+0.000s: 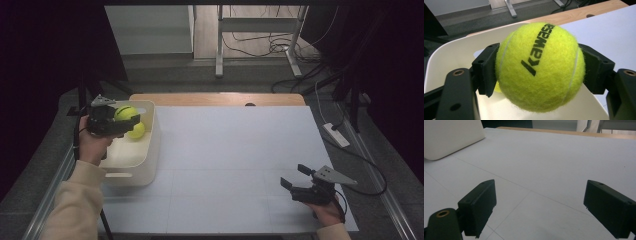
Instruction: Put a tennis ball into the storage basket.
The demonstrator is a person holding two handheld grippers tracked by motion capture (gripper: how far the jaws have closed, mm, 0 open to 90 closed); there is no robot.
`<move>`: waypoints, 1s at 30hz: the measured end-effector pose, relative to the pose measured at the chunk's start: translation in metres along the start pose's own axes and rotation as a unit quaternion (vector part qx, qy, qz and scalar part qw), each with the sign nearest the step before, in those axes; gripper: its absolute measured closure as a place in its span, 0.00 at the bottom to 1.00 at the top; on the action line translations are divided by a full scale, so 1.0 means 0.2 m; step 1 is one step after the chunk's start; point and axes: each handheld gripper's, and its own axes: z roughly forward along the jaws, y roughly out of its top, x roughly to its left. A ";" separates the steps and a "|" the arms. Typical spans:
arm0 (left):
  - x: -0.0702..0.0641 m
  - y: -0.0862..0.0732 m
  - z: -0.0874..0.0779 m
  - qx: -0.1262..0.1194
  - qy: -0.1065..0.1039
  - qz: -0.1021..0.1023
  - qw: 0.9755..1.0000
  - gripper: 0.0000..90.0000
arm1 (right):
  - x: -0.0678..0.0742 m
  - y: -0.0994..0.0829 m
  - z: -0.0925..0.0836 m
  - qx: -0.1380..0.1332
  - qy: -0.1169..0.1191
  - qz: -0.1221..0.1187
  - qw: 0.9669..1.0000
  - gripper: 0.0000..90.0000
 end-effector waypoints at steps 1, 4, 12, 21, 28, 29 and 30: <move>0.00 0.00 0.01 0.004 0.000 0.000 1.000 0.29 | 0.00 0.00 0.00 0.001 0.000 -0.001 1.000 0.12; 0.01 0.00 0.01 0.010 0.001 0.000 1.000 0.29 | 0.00 0.00 0.00 0.001 0.000 -0.001 1.000 0.12; 0.02 0.00 0.06 0.032 0.004 0.001 0.999 0.29 | 0.00 0.00 0.00 0.002 0.001 -0.001 1.000 0.12; 0.05 0.00 0.11 0.061 0.015 0.007 0.998 0.29 | 0.00 0.00 0.00 0.002 0.000 -0.001 1.000 0.12; 0.06 -0.01 0.15 0.091 0.020 0.011 0.996 0.29 | 0.00 0.00 0.00 0.002 0.000 -0.001 1.000 0.12; 0.06 -0.01 0.16 0.095 0.022 0.011 0.995 0.29 | 0.00 0.00 0.00 0.002 0.000 -0.001 1.000 0.12; 0.06 -0.01 0.17 0.099 0.021 0.011 0.995 0.29 | 0.00 0.00 0.00 0.002 0.000 -0.001 1.000 0.12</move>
